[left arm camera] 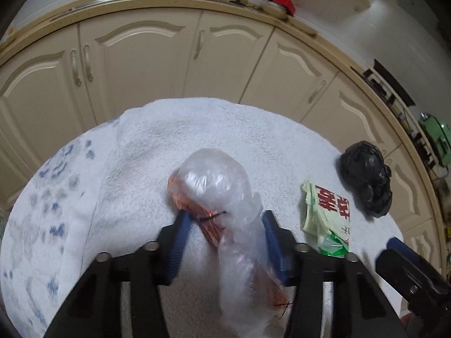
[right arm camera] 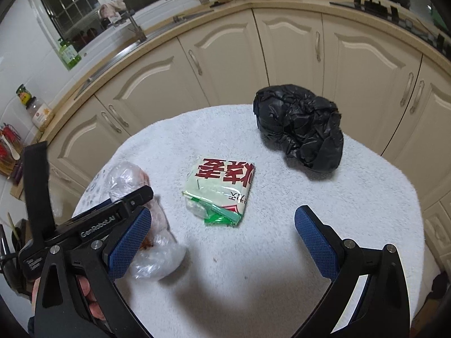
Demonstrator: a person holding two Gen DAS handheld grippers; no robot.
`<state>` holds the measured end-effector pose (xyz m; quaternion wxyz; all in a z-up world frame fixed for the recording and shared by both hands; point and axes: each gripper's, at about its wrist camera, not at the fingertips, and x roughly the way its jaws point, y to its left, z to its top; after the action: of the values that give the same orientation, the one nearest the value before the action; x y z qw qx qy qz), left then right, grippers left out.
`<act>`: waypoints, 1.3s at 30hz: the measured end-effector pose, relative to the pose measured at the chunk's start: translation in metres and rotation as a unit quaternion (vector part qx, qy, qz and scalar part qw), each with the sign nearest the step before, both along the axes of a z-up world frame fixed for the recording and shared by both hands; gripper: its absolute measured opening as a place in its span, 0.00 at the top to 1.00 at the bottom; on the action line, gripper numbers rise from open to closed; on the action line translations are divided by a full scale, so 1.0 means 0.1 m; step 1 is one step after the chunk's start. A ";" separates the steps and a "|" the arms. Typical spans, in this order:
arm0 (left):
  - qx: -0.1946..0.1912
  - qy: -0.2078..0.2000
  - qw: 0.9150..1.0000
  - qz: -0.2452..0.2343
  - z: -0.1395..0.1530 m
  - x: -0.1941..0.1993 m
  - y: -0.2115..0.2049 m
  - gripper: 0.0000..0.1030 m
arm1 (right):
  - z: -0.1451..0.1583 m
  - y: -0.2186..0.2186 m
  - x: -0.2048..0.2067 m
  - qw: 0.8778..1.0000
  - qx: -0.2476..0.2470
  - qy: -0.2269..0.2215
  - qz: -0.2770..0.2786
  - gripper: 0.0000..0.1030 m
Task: Collect trash
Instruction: 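Grasp the clear plastic bag with the left tool while the right tool grasps the snack pack, then carry the plastic bag and snack pack over the blue bin and open both tools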
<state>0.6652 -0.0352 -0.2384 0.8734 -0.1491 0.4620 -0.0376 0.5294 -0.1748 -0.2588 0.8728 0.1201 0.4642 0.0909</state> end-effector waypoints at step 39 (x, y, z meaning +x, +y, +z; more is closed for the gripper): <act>-0.028 -0.161 0.984 -0.070 0.35 -1.59 0.04 0.73 | 0.05 -0.18 -0.87 0.999 -0.007 -0.036 -0.012 0.32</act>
<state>0.5062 -0.0309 -0.2036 0.9272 -0.1327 0.3233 -0.1348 0.4427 -0.1928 -0.2537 0.8907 0.1164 0.4318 0.0818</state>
